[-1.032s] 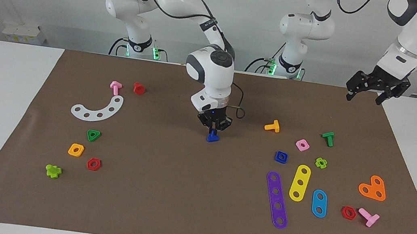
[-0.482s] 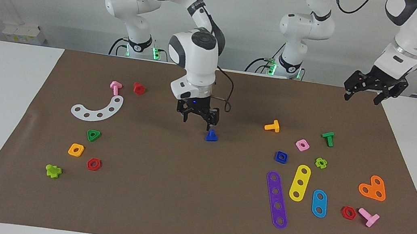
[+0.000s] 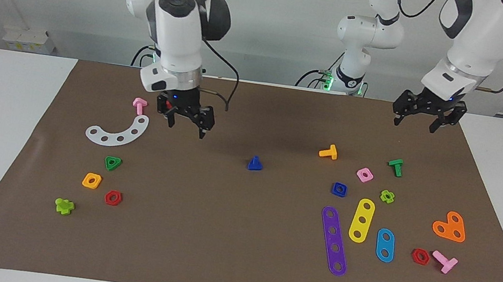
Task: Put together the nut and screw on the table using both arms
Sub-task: 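Withdraw the right gripper while the left gripper reaches the blue nut, then grasp the blue square nut with the left gripper and lift it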
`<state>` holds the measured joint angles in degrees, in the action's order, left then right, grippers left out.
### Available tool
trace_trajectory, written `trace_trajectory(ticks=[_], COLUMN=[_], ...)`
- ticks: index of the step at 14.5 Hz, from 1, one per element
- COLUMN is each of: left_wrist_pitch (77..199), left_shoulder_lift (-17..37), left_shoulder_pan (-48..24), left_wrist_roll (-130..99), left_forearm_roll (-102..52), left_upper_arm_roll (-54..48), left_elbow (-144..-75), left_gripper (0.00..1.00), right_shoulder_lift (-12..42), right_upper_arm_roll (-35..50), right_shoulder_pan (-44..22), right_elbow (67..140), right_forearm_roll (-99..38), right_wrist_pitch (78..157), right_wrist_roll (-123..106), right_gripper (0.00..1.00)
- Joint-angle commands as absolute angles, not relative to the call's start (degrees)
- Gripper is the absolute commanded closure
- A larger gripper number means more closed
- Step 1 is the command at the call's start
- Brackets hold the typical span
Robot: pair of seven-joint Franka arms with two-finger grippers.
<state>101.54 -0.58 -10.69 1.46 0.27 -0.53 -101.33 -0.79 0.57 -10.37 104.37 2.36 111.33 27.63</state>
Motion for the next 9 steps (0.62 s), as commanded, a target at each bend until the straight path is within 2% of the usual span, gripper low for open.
trace_trajectory(ticks=[1,5,9], left_wrist_pitch=[108.6,122.75,130.06], left_shoulder_lift=[4.64,5.8,10.0], left_shoulder_pan=[-15.54,-16.79,-16.7], left_wrist_roll=[-5.42,-5.89,-2.4], left_forearm_roll=[0.62,0.44,0.44], left_upper_arm_roll=[0.18,0.09,0.18], left_elbow=[-102.47,-111.6,-114.43], left_gripper=[0.0,0.04,0.09], right_shoulder_lift=[-2.9,-2.46,-2.02], right_upper_arm_roll=[0.97,0.88,0.79], right_shoulder_pan=[-6.34,-3.0,-1.58], right_elbow=[103.72,97.75,94.57], right_forearm_roll=[0.97,0.79,0.62], right_wrist_pitch=[108.21,102.14,97.12], right_wrist_roll=[20.59,14.52,10.47], right_gripper=[0.0,0.0,0.0])
